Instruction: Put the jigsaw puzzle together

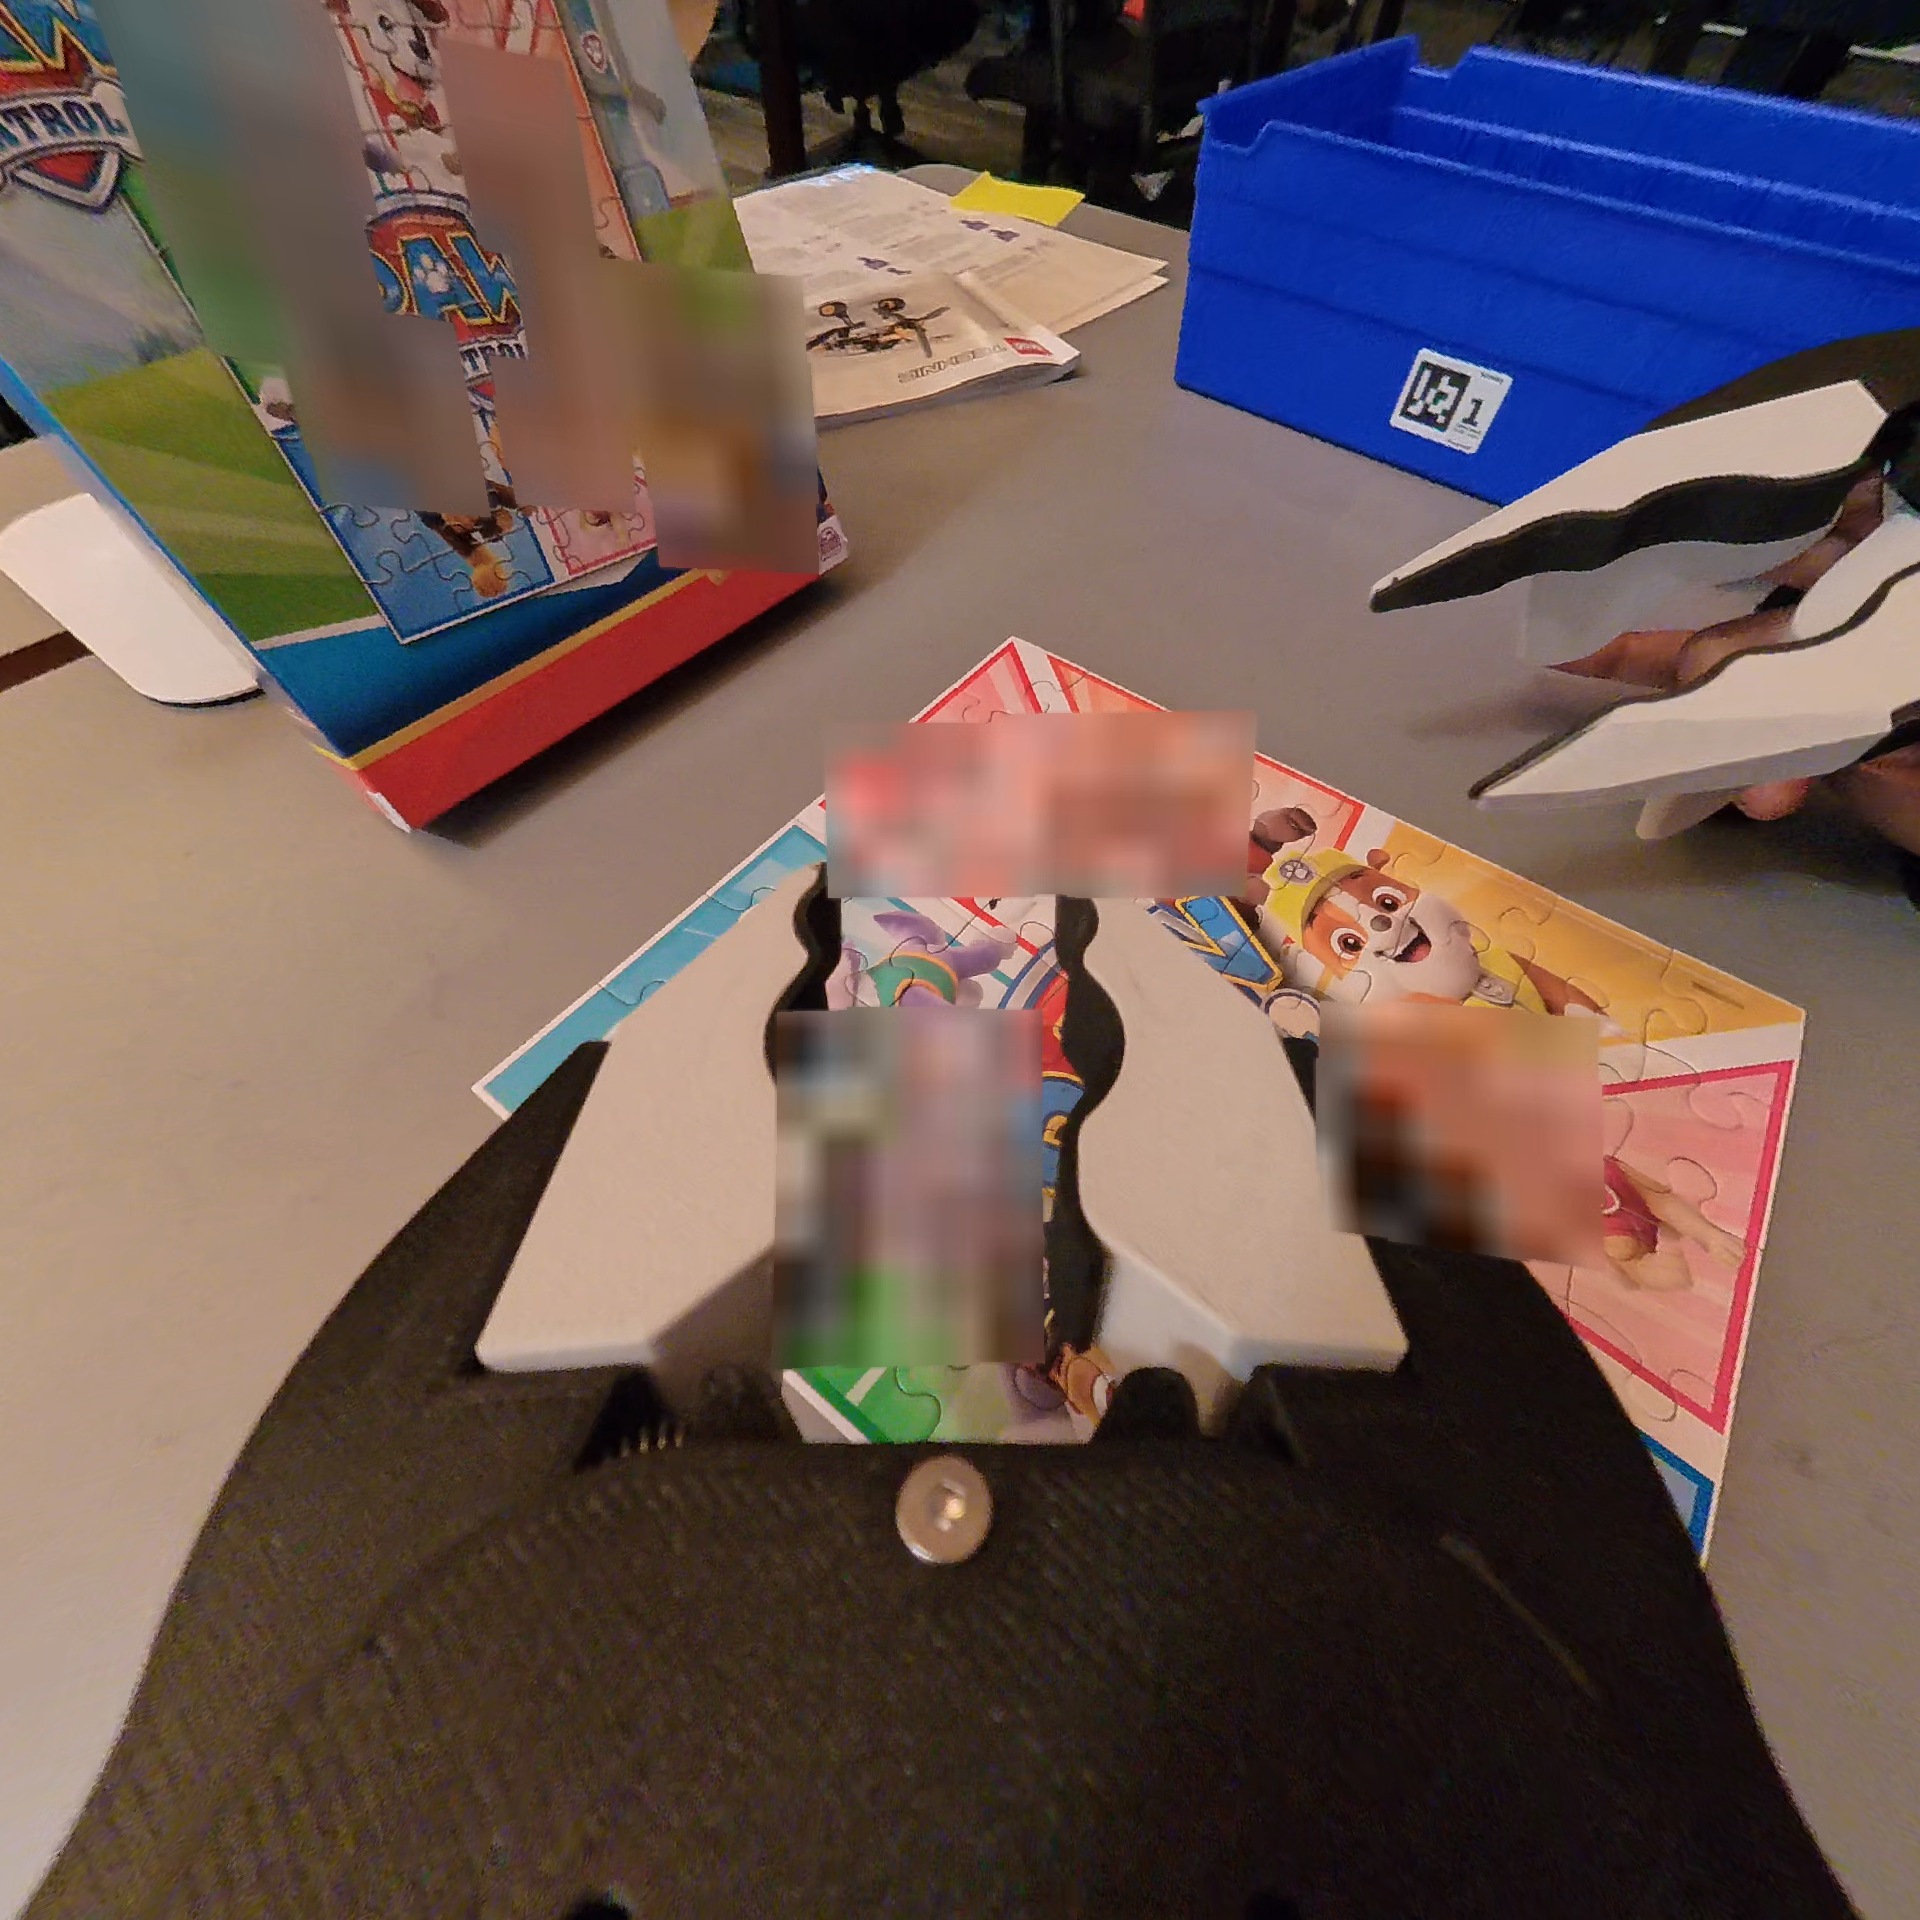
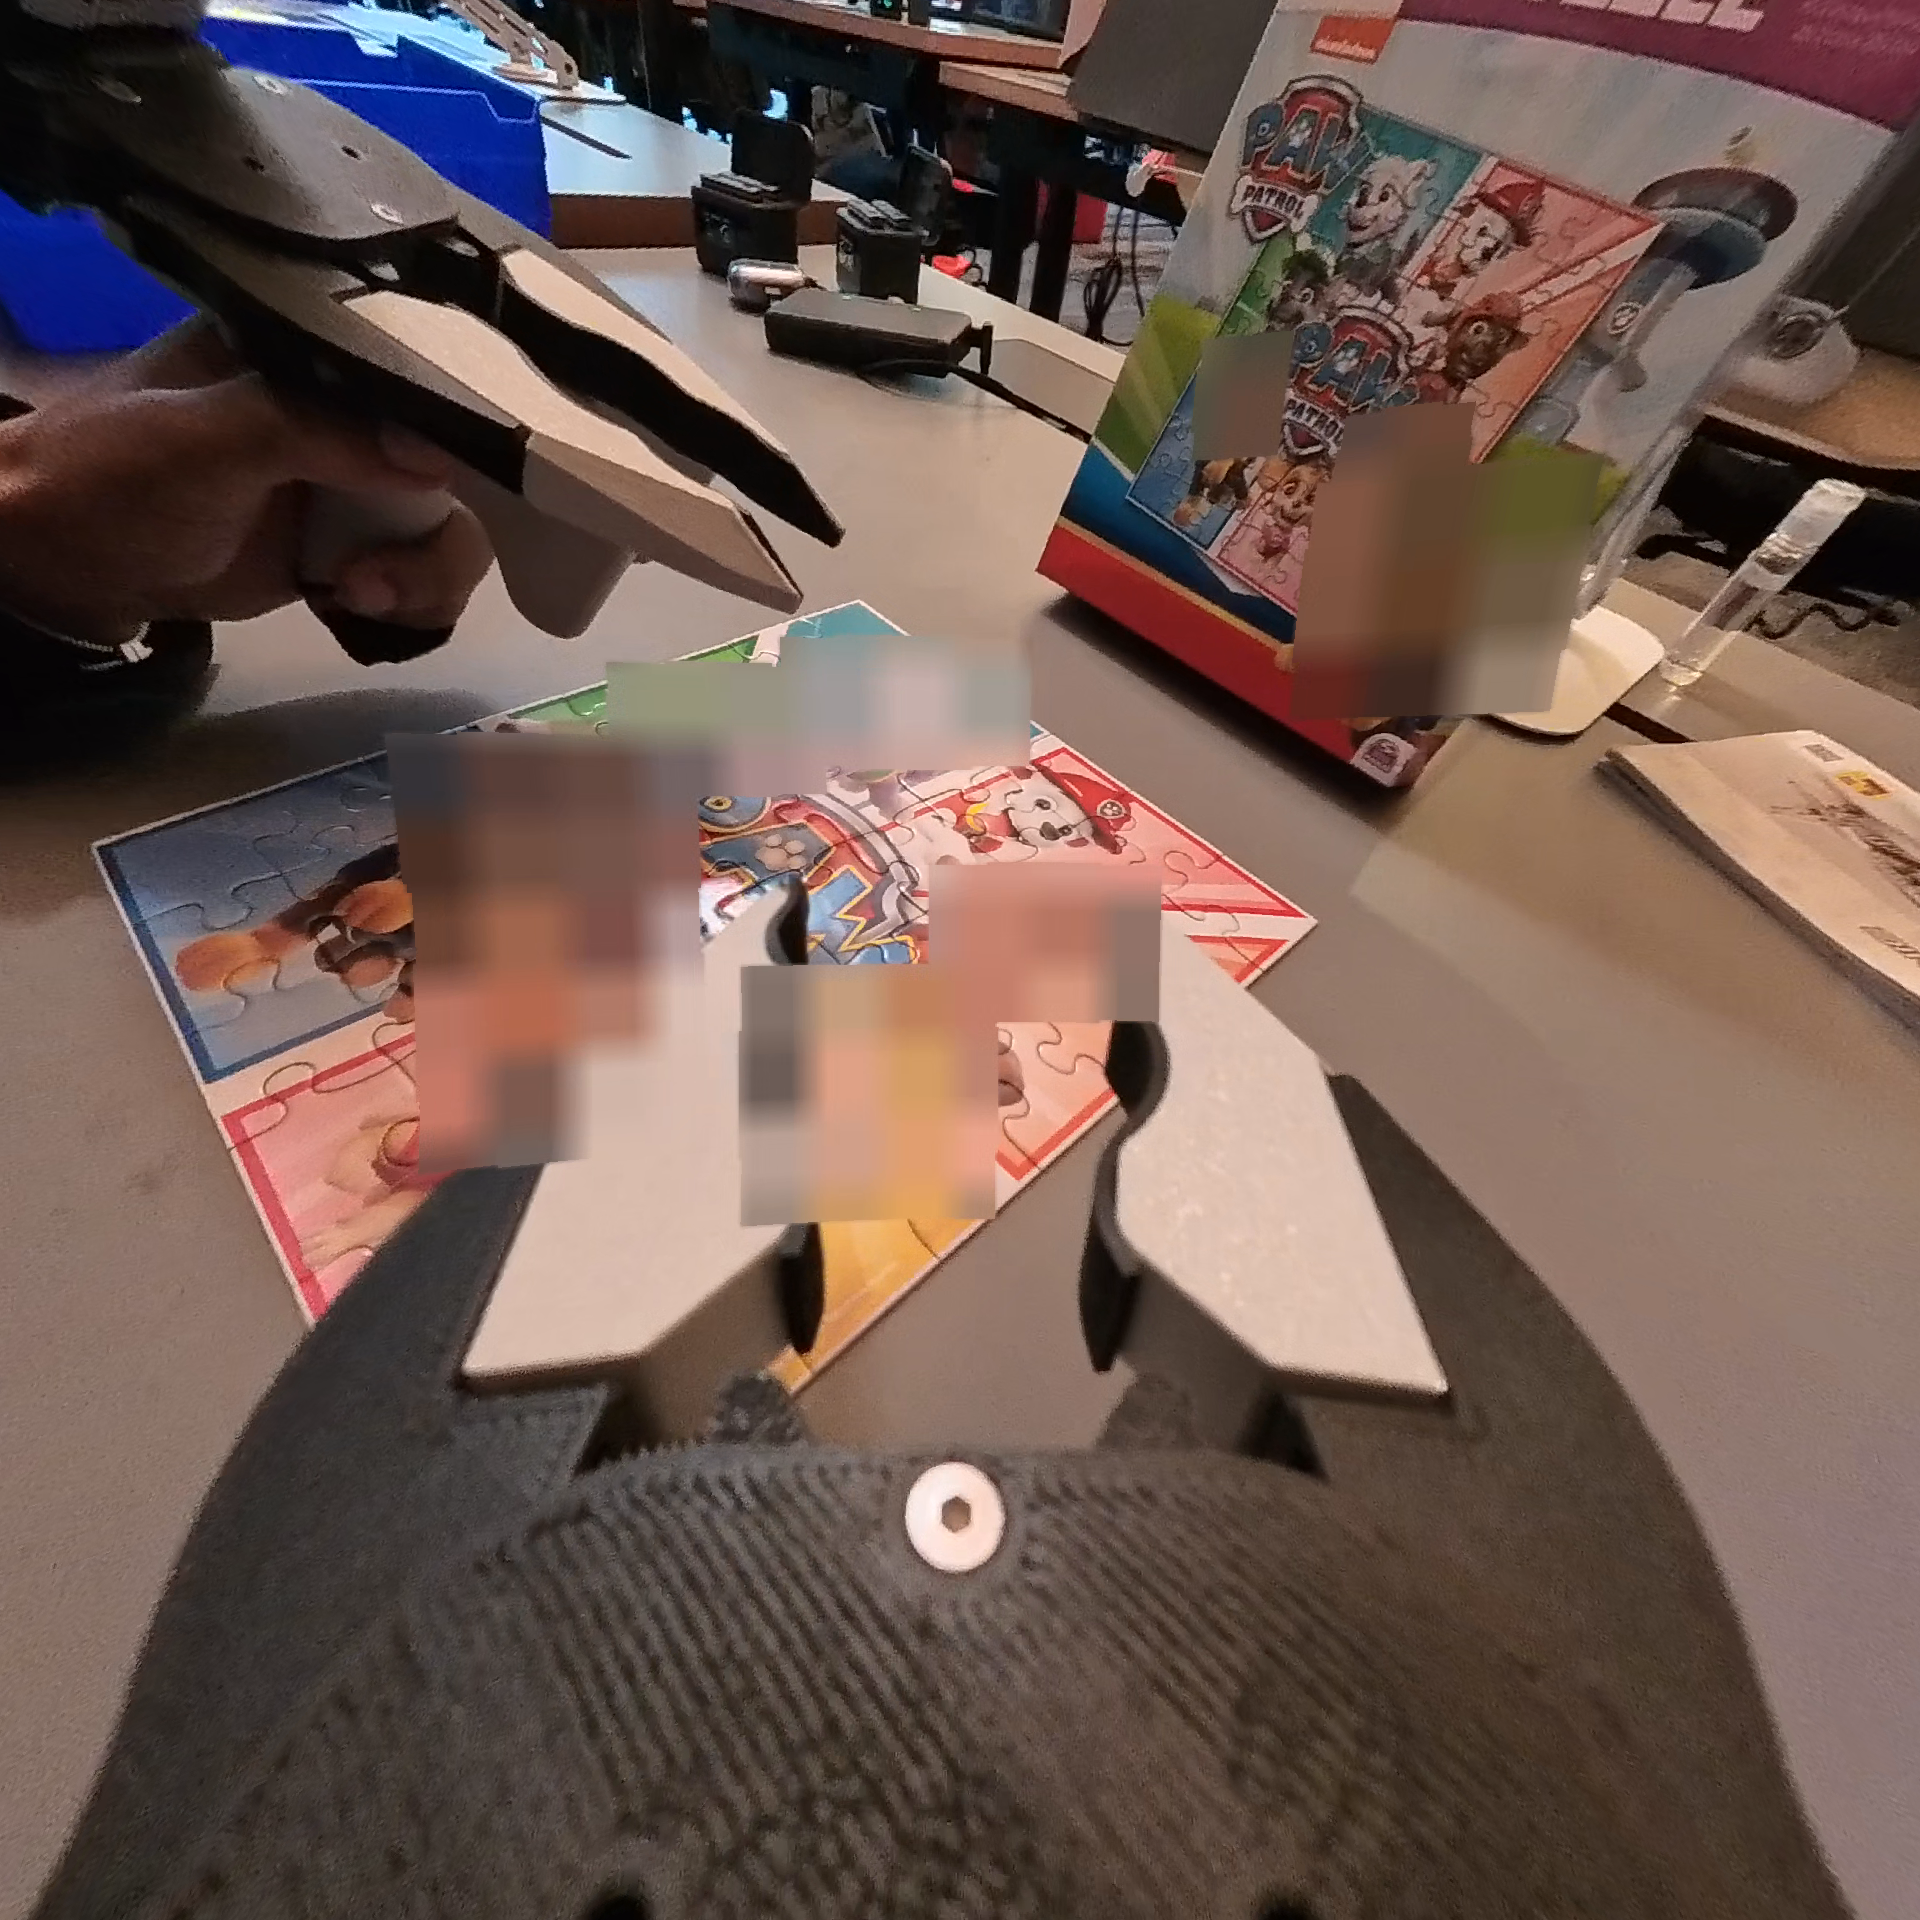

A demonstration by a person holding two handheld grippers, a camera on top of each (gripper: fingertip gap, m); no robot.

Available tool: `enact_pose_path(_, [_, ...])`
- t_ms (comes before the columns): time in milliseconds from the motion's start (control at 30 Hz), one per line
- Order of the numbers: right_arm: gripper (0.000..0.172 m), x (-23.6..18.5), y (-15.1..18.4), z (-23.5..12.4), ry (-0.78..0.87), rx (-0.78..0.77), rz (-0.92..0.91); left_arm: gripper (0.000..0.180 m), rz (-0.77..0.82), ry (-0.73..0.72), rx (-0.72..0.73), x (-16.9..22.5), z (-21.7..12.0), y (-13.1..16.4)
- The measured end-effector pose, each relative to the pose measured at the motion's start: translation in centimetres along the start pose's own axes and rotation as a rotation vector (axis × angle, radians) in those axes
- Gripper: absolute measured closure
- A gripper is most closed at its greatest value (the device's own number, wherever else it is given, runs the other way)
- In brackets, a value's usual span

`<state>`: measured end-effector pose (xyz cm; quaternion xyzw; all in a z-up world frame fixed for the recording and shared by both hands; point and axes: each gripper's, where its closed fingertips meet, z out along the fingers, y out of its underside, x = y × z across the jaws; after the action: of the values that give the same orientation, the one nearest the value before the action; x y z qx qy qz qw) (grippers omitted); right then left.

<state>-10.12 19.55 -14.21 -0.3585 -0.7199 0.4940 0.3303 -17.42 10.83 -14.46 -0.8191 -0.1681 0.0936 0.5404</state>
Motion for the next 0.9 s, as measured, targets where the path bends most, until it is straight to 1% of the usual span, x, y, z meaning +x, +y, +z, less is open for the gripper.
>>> enact_pose_path(33, [0.116,0.1,0.0,0.0,0.004,0.001,0.001,0.139,0.0,0.0,0.002,0.0,0.0,0.0])
enact_pose_path(233, [0.122,0.1,0.1,-0.1,0.023,-0.003,-0.022,0.144,0.008,-0.006,0.022,-0.1,-0.3,0.0])
enact_pose_path(367, [0.124,-0.1,0.2,-0.1,0.03,-0.009,-0.042,0.149,0.026,-0.026,0.039,-0.3,-0.7,-0.1])
enact_pose_path(467, [0.129,-0.3,-0.1,-0.4,0.023,0.015,-0.035,0.161,0.047,-0.052,0.089,-0.5,-1.4,-0.9])
enact_pose_path(567, [0.133,-0.6,-0.9,-1.1,-0.005,0.073,0.007,0.171,0.055,-0.065,0.143,-0.6,-2.0,-1.6])
enact_pose_path(767, [0.142,-0.6,-1.7,-2.2,-0.013,0.152,0.049,0.176,0.053,-0.099,0.166,-1.1,-2.7,-1.8])
enact_pose_path(900, [0.142,-0.8,-1.7,-2.3,0.005,0.152,0.031,0.176,0.005,-0.068,0.248,0.5,-4.6,-2.7])
